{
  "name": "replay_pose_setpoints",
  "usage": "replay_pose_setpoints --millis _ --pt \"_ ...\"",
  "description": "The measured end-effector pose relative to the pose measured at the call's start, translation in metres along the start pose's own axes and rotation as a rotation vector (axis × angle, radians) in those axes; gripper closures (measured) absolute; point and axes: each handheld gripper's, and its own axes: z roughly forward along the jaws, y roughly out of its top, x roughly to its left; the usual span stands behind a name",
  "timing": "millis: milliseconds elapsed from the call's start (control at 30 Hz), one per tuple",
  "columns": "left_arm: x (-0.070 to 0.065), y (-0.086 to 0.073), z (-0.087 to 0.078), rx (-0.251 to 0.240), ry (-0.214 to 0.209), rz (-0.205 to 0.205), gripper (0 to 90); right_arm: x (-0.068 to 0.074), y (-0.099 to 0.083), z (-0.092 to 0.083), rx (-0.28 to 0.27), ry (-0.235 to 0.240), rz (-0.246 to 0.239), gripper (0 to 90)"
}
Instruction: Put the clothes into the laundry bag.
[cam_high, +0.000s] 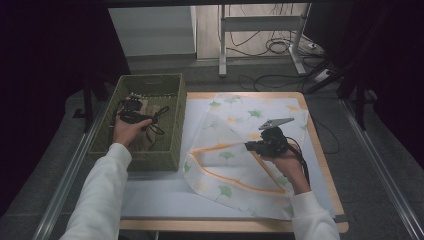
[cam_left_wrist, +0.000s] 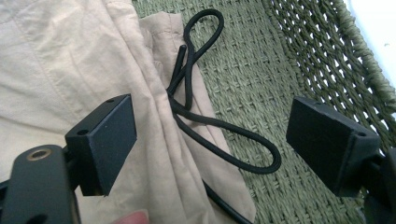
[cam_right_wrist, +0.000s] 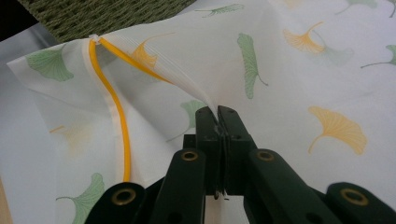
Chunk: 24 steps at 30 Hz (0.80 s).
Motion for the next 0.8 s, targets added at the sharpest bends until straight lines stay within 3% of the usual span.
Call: replay_pose_setpoints --millis 167,333,633,800 --pt "0.001 0.0 0.008 0.009 0.026 -0.009 15.5 0.0 0.0 0.001 0.004 0.0 0.004 86.4" --pt "0.002 0.001 0.012 0.018 0.027 -0.018 15.6 -0.001 -0.001 0.002 0.007 -0.001 0.001 86.3" --pt "0.005 0.003 0.03 0.1 0.026 -0.024 13.6 0.0 -0.001 0.003 0.004 -0.009 -0.005 86.3" --pt "0.007 0.004 0.037 0.142 0.065 -0.044 12.7 -0.002 -0.001 0.004 0.01 -0.013 -0.003 86.3"
